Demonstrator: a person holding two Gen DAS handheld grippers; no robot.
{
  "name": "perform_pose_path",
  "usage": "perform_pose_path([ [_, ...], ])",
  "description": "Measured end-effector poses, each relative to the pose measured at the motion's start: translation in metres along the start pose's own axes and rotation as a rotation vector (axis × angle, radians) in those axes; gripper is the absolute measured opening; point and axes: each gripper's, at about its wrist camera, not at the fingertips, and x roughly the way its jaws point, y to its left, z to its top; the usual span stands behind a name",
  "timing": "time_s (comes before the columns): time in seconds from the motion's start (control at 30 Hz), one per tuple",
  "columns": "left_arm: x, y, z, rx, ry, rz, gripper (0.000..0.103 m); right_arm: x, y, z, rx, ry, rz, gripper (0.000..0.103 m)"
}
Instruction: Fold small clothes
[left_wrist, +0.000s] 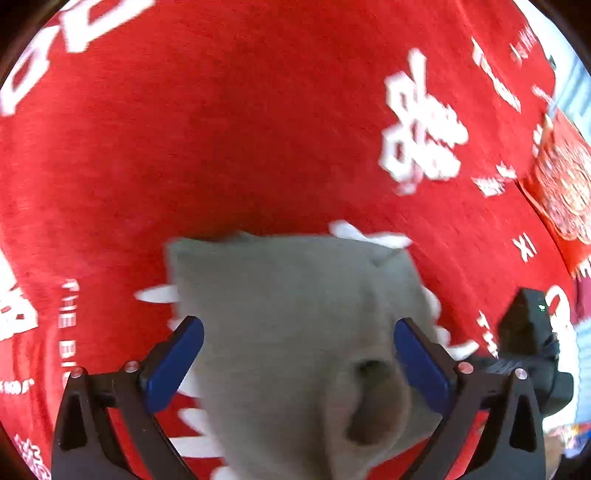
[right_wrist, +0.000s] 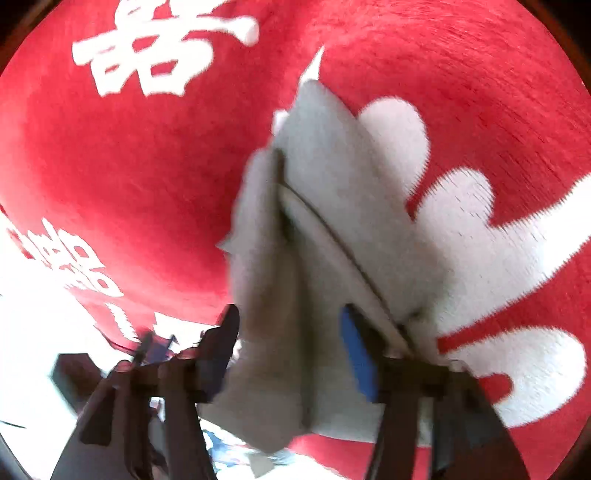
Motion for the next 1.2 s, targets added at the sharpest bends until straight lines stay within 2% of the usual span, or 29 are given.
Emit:
perform_pose_path([
  [0.07, -0.002, 0.020, -0.004, -0.036, 0.029, 0.035, 0.103, 0.003, 0.002, 0.008, 0.000, 0.023, -0.008, 0.063],
  [0.13, 0.005, 0.036, -0.008, -0.075, 0.065, 0.043, 0.103, 0.014, 0.008, 0.014, -0.022, 0.078, -0.057, 0.063],
  [0.23, 0.020, 0.075, -0.022, -0.171, 0.144, 0.044, 0.103, 0.039, 0.025, 0.020, -0.120, 0.148, -0.146, 0.065],
  [0.33, 0.046, 0.101, -0.038, -0.250, 0.227, 0.087, 0.103, 0.060, 0.043, 0.025, -0.210, 0.218, -0.193, 0.065],
  [0.43, 0.052, 0.116, -0.047, -0.286, 0.223, 0.115, 0.103, 0.077, 0.049, 0.028, -0.254, 0.246, -0.232, 0.064],
  [0.47, 0.053, 0.120, -0.050, -0.300, 0.223, 0.102, 0.103, 0.081, 0.051, 0.030, -0.273, 0.247, -0.253, 0.045],
  [0.5, 0.054, 0.123, -0.052, -0.310, 0.221, 0.097, 0.103, 0.085, 0.055, 0.030, -0.299, 0.244, -0.299, 0.014],
  [0.53, 0.055, 0.125, -0.054, -0.315, 0.219, 0.099, 0.103, 0.086, 0.063, 0.028, -0.332, 0.239, -0.328, 0.014],
  [0.67, 0.066, 0.118, -0.056, -0.302, 0.246, 0.111, 0.103, 0.054, 0.104, 0.017, -0.525, 0.176, -0.278, 0.014],
  [0.77, 0.059, 0.106, -0.048, -0.268, 0.208, 0.091, 0.103, 0.031, 0.111, 0.022, -0.562, 0.133, -0.258, 0.014],
  [0.87, 0.055, 0.087, -0.043, -0.206, 0.181, 0.076, 0.103, 0.016, 0.088, 0.037, -0.520, 0.086, -0.333, 0.014],
  [0.9, 0.057, 0.079, -0.043, -0.182, 0.182, 0.071, 0.103, 0.012, 0.072, 0.046, -0.491, 0.068, -0.384, 0.014],
  [0.97, 0.066, 0.067, -0.045, -0.155, 0.200, 0.071, 0.103, 0.011, 0.049, 0.057, -0.425, 0.094, -0.431, 0.018],
  [1.0, 0.072, 0.062, -0.048, -0.150, 0.212, 0.061, 0.103, 0.010, 0.034, 0.062, -0.368, 0.111, -0.431, 0.023],
  [1.07, 0.083, 0.060, -0.050, -0.158, 0.223, 0.054, 0.103, 0.004, 0.028, 0.063, -0.332, 0.091, -0.395, 0.027],
  [1.2, 0.082, 0.066, -0.053, -0.199, 0.233, 0.043, 0.103, -0.011, 0.039, 0.053, -0.384, 0.091, -0.472, 0.033],
])
